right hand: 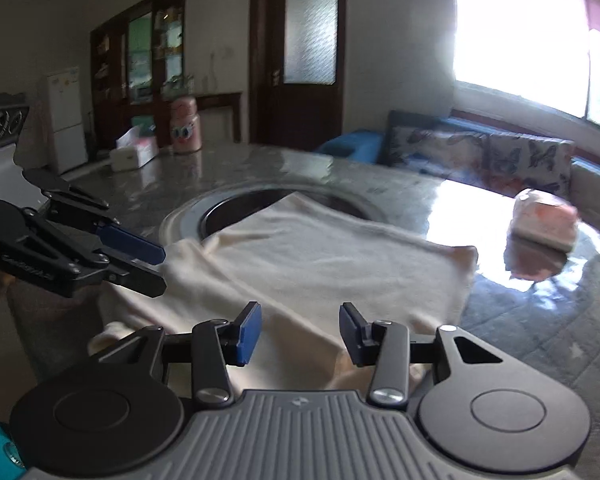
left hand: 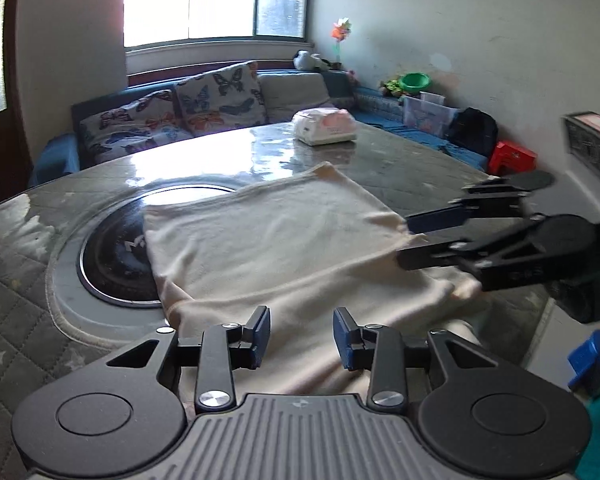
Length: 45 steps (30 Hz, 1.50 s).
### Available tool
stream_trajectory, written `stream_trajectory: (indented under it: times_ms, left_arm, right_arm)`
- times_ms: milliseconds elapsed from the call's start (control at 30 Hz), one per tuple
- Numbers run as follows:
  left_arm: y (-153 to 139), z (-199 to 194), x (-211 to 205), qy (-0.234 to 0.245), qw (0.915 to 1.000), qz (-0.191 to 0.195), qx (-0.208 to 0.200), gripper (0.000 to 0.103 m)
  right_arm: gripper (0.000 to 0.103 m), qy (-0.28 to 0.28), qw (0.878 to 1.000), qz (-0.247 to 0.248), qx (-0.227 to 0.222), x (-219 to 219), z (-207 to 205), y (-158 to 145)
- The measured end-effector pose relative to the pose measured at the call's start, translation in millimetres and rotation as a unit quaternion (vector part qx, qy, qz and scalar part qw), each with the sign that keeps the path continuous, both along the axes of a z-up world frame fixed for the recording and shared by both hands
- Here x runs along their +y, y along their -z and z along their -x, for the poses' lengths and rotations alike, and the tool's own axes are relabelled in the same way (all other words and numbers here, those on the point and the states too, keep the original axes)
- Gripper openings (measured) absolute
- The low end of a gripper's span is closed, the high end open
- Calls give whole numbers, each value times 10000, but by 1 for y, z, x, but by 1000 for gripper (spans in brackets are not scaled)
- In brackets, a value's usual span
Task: Fold clothes
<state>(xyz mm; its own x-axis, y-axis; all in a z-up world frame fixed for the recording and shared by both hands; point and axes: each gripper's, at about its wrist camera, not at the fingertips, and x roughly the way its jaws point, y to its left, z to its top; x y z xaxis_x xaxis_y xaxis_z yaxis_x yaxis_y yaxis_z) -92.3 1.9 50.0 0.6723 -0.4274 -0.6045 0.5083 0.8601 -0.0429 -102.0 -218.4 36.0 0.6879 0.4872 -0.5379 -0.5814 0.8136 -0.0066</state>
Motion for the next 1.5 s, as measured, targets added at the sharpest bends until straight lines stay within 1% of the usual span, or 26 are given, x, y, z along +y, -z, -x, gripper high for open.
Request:
stream_trajectory:
  times_ms: [67,100,233,367,433,500,633,667,700,733,767,800,867,933,1000,1133,1200,1233,1267,1300,1333,1367,1400,1433,1467,1500]
  left_arm:
    - [0,7,3,103,9999,0,48,39]
    - [0,10,5,157,9999,-4,68,41]
    - [-3,28,13,462,9988,-150,0,47]
    - [-2,42,18,789,9963,-336,-19,50]
    - [4,46,14,941,9943,-502,-41,50]
    - [12,48,5,1038,9920,-712,-133,50]
    - [23,50,-12,1274,9866,-932,-402,49]
    - [25,51,-16,1344,9849,-980,-476,45]
    - [26,52,-19,1391,9831,-1042,-572,37]
    - [27,52,-21,1423,9816,-1095,-646,32]
    - [27,50,-23,1425,9811,-1109,-691,21]
    - [26,48,-22,1407,9819,-1059,-701,14]
    - [21,43,-20,1329,9849,-869,-692,11]
    - [16,32,-17,1210,9883,-666,-643,10]
    - [11,21,-14,1090,9912,-462,-593,9]
    - [7,-2,-10,870,9952,-159,-420,9]
    - [6,-7,-9,868,9955,-77,-372,9]
    - [7,-9,-10,859,9956,-84,-366,9]
    - [8,-10,-11,863,9957,-94,-339,9]
    - [9,-10,-11,878,9956,-97,-300,9]
    - [10,-9,-10,868,9958,-110,-273,9]
    - [10,-8,-9,865,9959,-129,-249,12]
    - [10,-4,-7,904,9955,-142,-249,13]
    - [10,-1,-5,941,9951,-161,-251,13]
    - [10,3,-3,964,9948,-217,-265,18]
    - [10,8,-2,985,9944,-274,-283,29]
  right_arm:
    - [38,-115,9998,37,146,5,-4,6]
    - [38,-115,9996,67,232,6,-7,9]
    - [37,-120,9984,262,482,10,-13,21]
    - [38,-195,9984,284,447,5,-3,11]
    - [38,-290,9980,416,366,2,5,4]
    - [38,-379,9971,584,293,-1,12,-1]
    - [40,-558,9942,892,219,-7,25,-7]
    - [43,-606,9931,977,212,-9,28,-8]
    - [45,-654,9920,1062,206,-11,32,-8]
    - [45,-702,9907,1147,199,-13,35,-9]
    - [47,-756,9893,1234,189,-14,38,-9]
    - [50,-826,9876,1321,169,-15,41,-10]
    - [55,-1022,9844,1430,124,-16,48,-12]
    - [56,-1232,9808,1508,81,-17,54,-15]
    - [61,-1395,9780,1550,57,-15,55,-13]
    - [61,-1550,9766,1488,-55,-2,54,-1]
    - [61,-1536,9782,1395,-117,3,51,3]
    - [60,-1501,9804,1274,-123,7,48,7]
    - [57,-1466,9819,1196,-99,9,45,9]
    - [51,-1421,9832,1149,-63,11,41,12]
    - [50,-1387,9842,1102,-16,13,38,14]
    - [44,-1376,9848,1058,54,14,35,15]
    - [32,-1356,9856,1003,119,14,33,15]
    - [28,-1319,9868,923,173,12,30,14]
    - [24,-1282,9879,843,226,11,27,13]
    - [21,-1245,9889,764,280,10,24,12]
